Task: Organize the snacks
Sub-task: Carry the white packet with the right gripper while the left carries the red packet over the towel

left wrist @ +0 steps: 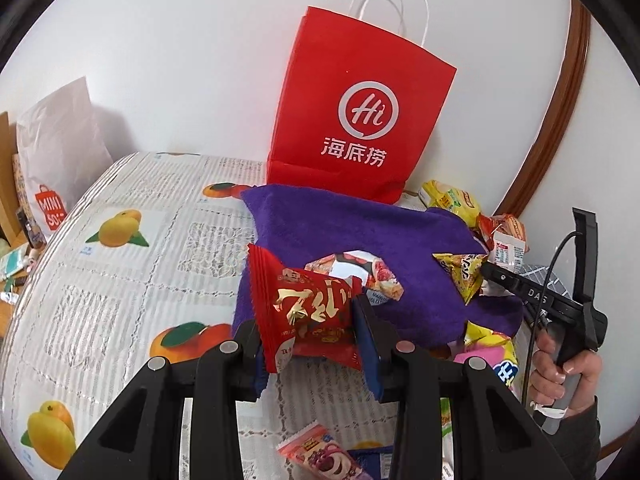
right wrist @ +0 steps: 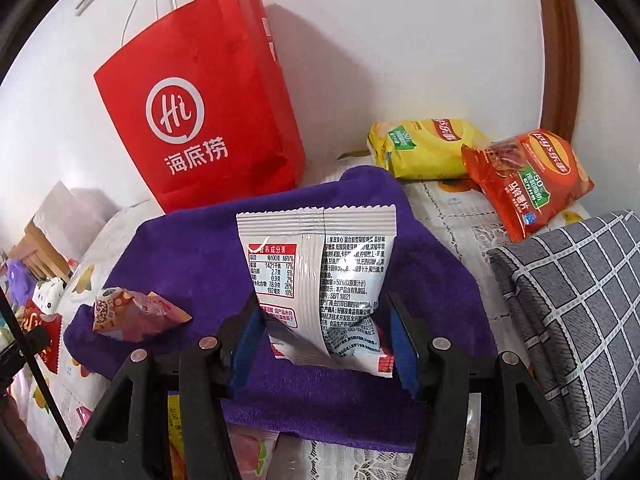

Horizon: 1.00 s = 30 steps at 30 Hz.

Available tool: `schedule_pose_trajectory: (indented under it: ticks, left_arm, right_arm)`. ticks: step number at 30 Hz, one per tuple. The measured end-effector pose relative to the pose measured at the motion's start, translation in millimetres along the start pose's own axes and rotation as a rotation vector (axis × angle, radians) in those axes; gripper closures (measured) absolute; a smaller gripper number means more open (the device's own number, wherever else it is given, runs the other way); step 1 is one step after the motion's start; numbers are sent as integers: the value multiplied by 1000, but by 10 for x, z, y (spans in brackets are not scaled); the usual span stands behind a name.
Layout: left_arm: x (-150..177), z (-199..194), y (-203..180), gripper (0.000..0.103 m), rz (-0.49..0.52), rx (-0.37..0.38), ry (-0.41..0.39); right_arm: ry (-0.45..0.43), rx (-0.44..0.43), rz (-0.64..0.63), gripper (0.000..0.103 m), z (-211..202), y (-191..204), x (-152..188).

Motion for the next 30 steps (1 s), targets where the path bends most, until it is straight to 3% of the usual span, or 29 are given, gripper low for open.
schedule_pose_trajectory:
  ticks: [7,13,19,24,30]
  left_arm:
    - [-203,120,-129,68,37,-46,43]
    - [-479,255,-46,68,-15,-127,35]
    - [-615,435,39,68,-103,-130,23]
    - [-549,646,50,68,-139,-134,43]
    - [-474,698,-69,68,-105,-41,60]
  right_arm:
    - [-34,-21,36,45,-123,-67,-39]
    - [-58,41,42,45,-210,-135,-68]
    - [-38,46,62,45,-179,-191,-70]
    - [-25,43,70,45,-161,-197,-60]
    - [-12,32,55,45,-122,-133,-43]
Point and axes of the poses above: each gripper's, at about its wrist camera, not at the fingertips, and z roughly the way its jaws point, y to its left, x to its underside, the point moved 4 cm from there along z, roughly the way its jaws point, and after that the axes turned 5 degrees about y, right-handed, at the moved point
